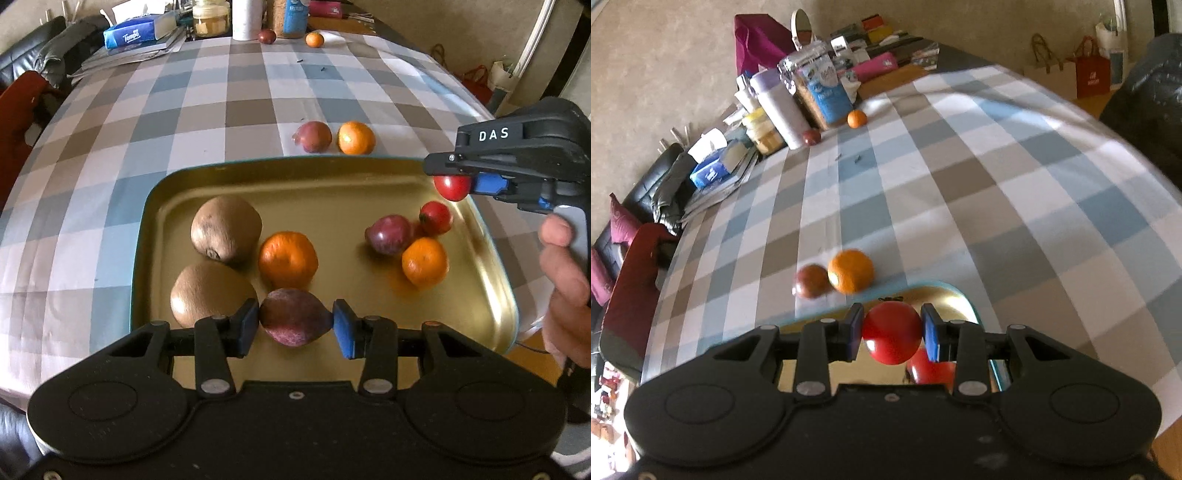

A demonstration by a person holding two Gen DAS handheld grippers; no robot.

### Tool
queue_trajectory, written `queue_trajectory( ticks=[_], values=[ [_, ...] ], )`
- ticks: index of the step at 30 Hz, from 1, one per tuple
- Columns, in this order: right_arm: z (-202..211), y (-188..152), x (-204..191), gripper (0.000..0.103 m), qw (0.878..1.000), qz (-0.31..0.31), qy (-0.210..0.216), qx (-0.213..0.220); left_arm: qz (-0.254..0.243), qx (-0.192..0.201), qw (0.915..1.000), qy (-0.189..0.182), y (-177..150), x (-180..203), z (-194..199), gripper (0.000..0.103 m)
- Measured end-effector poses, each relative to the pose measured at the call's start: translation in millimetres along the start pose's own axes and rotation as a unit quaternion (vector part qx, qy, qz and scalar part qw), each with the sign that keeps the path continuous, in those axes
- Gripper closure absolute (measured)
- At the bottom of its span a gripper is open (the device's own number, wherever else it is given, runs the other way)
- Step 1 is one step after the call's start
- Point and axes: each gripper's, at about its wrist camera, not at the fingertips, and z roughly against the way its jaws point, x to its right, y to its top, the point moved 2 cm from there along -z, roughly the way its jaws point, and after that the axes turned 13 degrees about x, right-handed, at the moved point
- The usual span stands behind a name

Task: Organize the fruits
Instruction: 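Carry the plum and tomato in both tools over the gold tray, then open both tools to drop the plum and tomato into the tray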

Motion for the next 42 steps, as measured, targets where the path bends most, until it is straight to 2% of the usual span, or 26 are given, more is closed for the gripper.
queue_trajectory(
  ticks=[3,11,23,27,42],
  values=[
    [5.1,-7.2,4.0,0.068,1.0,0.011,0.006,-0.002,-0.008,0.004,1.0,0.004,-5.5,3.3,2.4,0.051],
    [11.5,-12.5,10.5,0.068,1.0,0.014,0.01,-0.015,-0.016,-0.012,0.9996,-0.021,-14.3,9.8,0.5,0.051],
    [9.3,-10.4,-10.1,0.068,0.998,0.065,0.005,-0.012,-0.011,-0.037,0.9992,0.013,0.1,14.8,-22.7,0.051],
    [8.9,-8.7,-16.8,0.068,0.996,0.088,-0.001,-0.002,-0.004,-0.046,0.9988,0.016,3.7,11.9,-28.6,0.051],
    [-2.1,-6.6,-29.7,0.067,0.994,0.103,0.013,-0.022,-0.003,-0.057,0.9984,0.002,10.6,10.5,-34.0,0.051]
  ],
)
